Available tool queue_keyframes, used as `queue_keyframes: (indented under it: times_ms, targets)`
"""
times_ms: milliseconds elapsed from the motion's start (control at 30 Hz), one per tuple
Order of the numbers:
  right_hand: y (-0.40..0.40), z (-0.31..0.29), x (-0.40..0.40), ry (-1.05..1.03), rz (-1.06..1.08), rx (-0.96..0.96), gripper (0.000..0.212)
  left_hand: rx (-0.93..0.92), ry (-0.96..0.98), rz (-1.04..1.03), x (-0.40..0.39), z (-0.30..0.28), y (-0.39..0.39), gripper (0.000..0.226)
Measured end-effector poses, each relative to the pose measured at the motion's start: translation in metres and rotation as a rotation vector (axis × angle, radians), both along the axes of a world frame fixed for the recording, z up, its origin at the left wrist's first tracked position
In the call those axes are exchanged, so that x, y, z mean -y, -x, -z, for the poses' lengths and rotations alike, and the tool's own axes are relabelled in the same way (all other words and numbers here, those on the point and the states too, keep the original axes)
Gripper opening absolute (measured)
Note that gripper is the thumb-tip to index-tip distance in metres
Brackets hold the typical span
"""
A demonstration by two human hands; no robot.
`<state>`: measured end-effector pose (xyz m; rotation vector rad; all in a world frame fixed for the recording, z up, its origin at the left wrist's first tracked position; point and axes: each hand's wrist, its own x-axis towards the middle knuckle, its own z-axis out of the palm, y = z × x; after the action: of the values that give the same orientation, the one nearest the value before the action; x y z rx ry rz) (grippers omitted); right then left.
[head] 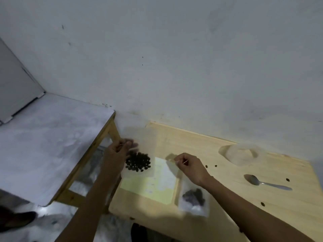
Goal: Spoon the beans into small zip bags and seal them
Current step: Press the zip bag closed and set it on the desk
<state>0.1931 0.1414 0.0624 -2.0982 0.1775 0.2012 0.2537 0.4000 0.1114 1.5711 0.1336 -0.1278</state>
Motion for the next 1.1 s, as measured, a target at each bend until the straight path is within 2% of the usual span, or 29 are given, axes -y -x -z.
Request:
queue_keyframes:
  times_ms: [133,267,467,667,733,867,1000,1100]
  targets:
    - [0.001,0.039,-0.047,0.252,-0.233,-0.011,0.018,-0.068,-0.056,-0.008,-0.05,0.009,-0.006,0.021]
    - [0.004,0.065,-0.086,0.466,-0.417,0.007,0.024,-0.115,-0.105,0.024,-0.082,0.014,-0.009,0.016]
    - [0.007,0.076,-0.116,0.682,-0.528,0.059,0.032,-0.117,-0.195,0.118,-0.103,0.02,-0.018,0.016]
    - [0.005,0.07,-0.125,0.769,-0.537,0.026,0.022,-0.124,-0.19,0.185,-0.098,0.02,-0.027,0.016]
    - [0.005,0.064,-0.124,0.71,-0.502,0.017,0.018,-0.088,-0.231,0.203,-0.092,0.017,-0.029,0.019]
    - [-0.007,0.035,-0.107,0.297,-0.239,-0.071,0.007,-0.043,-0.294,0.222,-0.077,0.006,-0.034,0.028]
    - [-0.033,-0.02,-0.084,0.047,0.0,0.065,0.011,0.031,-0.288,0.234,-0.058,-0.004,-0.04,0.022]
    - [-0.052,-0.063,-0.078,-0.083,0.063,0.169,0.016,0.107,-0.3,0.231,-0.04,-0.013,-0.044,0.016]
